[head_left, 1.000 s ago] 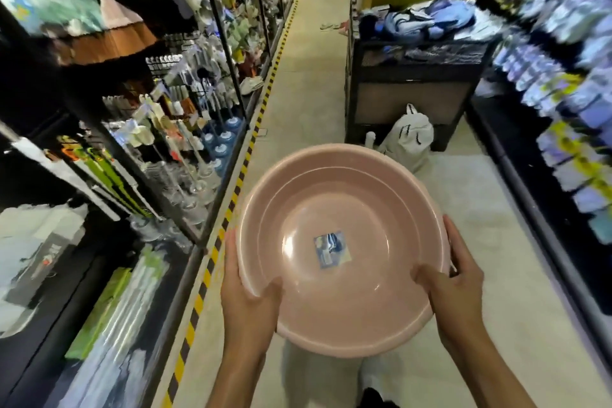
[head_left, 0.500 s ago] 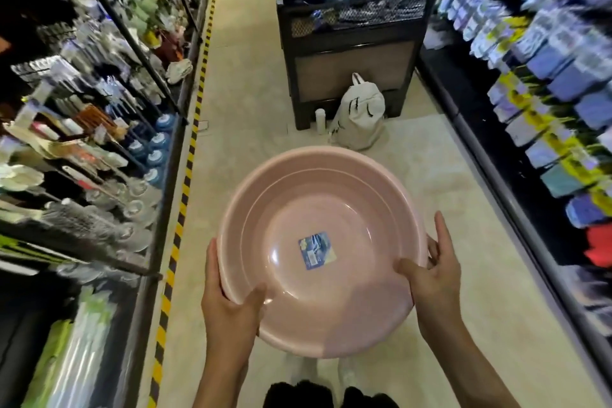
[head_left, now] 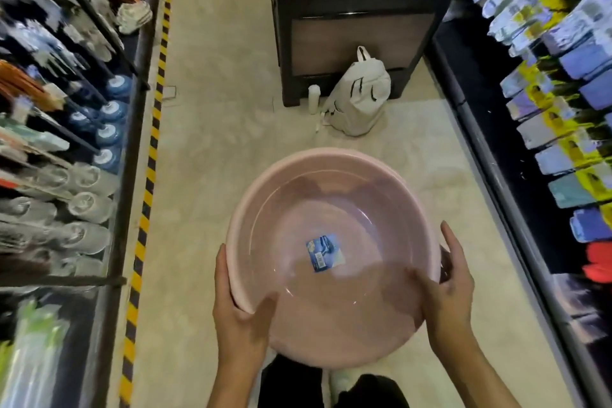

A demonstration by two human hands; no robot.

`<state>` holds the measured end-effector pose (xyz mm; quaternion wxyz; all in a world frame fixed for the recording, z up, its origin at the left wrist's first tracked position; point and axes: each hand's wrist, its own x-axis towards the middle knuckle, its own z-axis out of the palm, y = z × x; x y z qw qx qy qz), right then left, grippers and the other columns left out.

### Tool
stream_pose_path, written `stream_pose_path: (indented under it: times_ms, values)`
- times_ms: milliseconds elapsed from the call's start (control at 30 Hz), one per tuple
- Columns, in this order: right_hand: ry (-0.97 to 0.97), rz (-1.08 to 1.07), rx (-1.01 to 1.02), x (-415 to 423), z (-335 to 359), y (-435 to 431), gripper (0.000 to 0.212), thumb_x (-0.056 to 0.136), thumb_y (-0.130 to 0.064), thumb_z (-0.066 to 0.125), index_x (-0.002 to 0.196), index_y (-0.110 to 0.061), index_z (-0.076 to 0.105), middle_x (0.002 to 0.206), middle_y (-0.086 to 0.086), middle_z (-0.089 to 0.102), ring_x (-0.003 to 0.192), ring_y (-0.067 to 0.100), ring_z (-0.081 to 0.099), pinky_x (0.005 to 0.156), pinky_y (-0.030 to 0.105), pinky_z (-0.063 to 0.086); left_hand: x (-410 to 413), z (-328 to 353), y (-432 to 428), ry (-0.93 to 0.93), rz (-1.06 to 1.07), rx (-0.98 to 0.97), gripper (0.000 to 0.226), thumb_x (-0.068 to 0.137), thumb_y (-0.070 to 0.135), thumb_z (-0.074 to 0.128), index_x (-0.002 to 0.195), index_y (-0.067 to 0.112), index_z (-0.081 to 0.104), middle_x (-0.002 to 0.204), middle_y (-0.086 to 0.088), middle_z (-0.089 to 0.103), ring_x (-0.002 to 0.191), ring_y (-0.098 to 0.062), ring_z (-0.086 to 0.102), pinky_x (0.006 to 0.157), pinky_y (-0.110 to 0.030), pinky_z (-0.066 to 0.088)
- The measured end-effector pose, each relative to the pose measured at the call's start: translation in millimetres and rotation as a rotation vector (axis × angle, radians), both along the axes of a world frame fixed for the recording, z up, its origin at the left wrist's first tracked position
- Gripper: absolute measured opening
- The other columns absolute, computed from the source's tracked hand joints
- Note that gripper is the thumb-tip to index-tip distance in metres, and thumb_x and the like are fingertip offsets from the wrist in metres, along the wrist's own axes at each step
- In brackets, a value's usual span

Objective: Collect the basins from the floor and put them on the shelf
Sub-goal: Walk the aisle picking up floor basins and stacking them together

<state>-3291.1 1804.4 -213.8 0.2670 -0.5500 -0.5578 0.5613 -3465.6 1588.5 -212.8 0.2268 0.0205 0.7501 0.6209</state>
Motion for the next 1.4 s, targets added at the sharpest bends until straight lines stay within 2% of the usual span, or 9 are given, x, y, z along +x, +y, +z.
stream_pose_path:
  times_ms: [67, 133, 400, 533, 700, 800, 933, 1100, 1400]
  values:
    - [-0.034, 0.024, 0.003, -22, -18, 5, 0.098, 0.081, 0.001, 0.078, 0.148, -0.064, 0.049, 0.137, -0.007, 0.071, 0.116, 0.019, 0.073, 0.087, 0.038, 0.065, -26, -21, 8, -0.032, 0.003, -0.016, 0.110, 0.078, -0.008, 0.088, 0.162, 0.042, 0.037, 0.143, 0.034, 0.055, 0.127, 0.009, 0.056, 0.109, -0.046, 0.053]
    - [-0.060, 0.031, -0.021, -41, -42, 11, 0.099, 0.085, 0.007, 0.073, 0.139, -0.072, 0.050, 0.141, -0.009, 0.069, 0.118, 0.020, 0.072, 0.088, 0.043, 0.065, -49, -44, 17, -0.042, -0.021, -0.063, 0.109, 0.081, -0.012, 0.083, 0.162, 0.045, 0.036, 0.145, 0.038, 0.049, 0.130, 0.008, 0.053, 0.117, -0.051, 0.047]
    - [-0.188, 0.045, -0.069, -90, -170, 38, 0.103, 0.087, 0.023, 0.067, 0.156, -0.050, 0.044, 0.147, -0.008, 0.064, 0.127, 0.016, 0.068, 0.108, 0.058, 0.056, -108, -181, 55, -0.097, -0.099, -0.130, 0.105, 0.085, -0.004, 0.085, 0.165, 0.038, 0.031, 0.162, 0.017, 0.045, 0.147, -0.010, 0.047, 0.118, -0.053, 0.047]
    - [-0.202, 0.040, -0.116, -98, -259, 55, 0.105, 0.089, 0.023, 0.067, 0.162, -0.044, 0.034, 0.145, -0.007, 0.064, 0.108, -0.006, 0.071, 0.099, 0.035, 0.063, -124, -278, 72, -0.115, -0.145, -0.145, 0.106, 0.080, 0.001, 0.087, 0.167, 0.024, 0.030, 0.164, 0.001, 0.046, 0.148, -0.023, 0.049, 0.117, -0.058, 0.047]
    - [-0.234, 0.130, -0.125, -93, -389, 73, 0.101, 0.085, 0.023, 0.070, 0.164, -0.033, 0.042, 0.134, -0.037, 0.067, 0.117, -0.006, 0.069, 0.092, 0.015, 0.059, -131, -406, 90, -0.155, -0.182, -0.150, 0.105, 0.079, -0.003, 0.081, 0.163, 0.039, 0.035, 0.156, 0.016, 0.053, 0.141, -0.011, 0.056, 0.111, -0.040, 0.055]
    - [-0.232, 0.166, -0.090, -88, -462, 78, 0.101, 0.083, 0.022, 0.071, 0.160, -0.039, 0.047, 0.140, -0.015, 0.070, 0.120, 0.008, 0.072, 0.097, 0.031, 0.063, -129, -481, 92, -0.178, -0.140, -0.180, 0.111, 0.079, -0.015, 0.076, 0.157, 0.053, 0.037, 0.152, 0.021, 0.056, 0.136, -0.006, 0.059, 0.105, -0.030, 0.057]
    - [-0.184, 0.151, -0.079, -82, -544, 83, 0.097, 0.081, 0.005, 0.079, 0.162, -0.034, 0.044, 0.148, -0.001, 0.066, 0.131, 0.025, 0.067, 0.108, 0.060, 0.056, -124, -562, 92, -0.158, -0.143, -0.239, 0.112, 0.080, -0.024, 0.072, 0.162, 0.044, 0.036, 0.151, 0.018, 0.058, 0.130, -0.002, 0.061, 0.092, -0.015, 0.058]
    - [-0.175, 0.219, -0.072, -86, -623, 90, 0.094, 0.084, 0.017, 0.072, 0.165, -0.021, 0.040, 0.147, 0.021, 0.063, 0.131, 0.042, 0.064, 0.107, 0.065, 0.054, -120, -633, 93, -0.137, -0.135, -0.238, 0.112, 0.078, -0.025, 0.075, 0.167, 0.027, 0.030, 0.161, 0.002, 0.050, 0.142, -0.018, 0.055, 0.110, -0.040, 0.055]
    - [-0.178, 0.281, -0.058, -94, -691, 104, 0.092, 0.088, 0.021, 0.068, 0.164, -0.021, 0.038, 0.149, 0.014, 0.061, 0.132, 0.034, 0.064, 0.106, 0.060, 0.056, -119, -701, 102, -0.133, -0.155, -0.219, 0.112, 0.078, -0.027, 0.068, 0.169, 0.021, 0.024, 0.163, -0.001, 0.046, 0.145, -0.020, 0.052, 0.111, -0.050, 0.054]
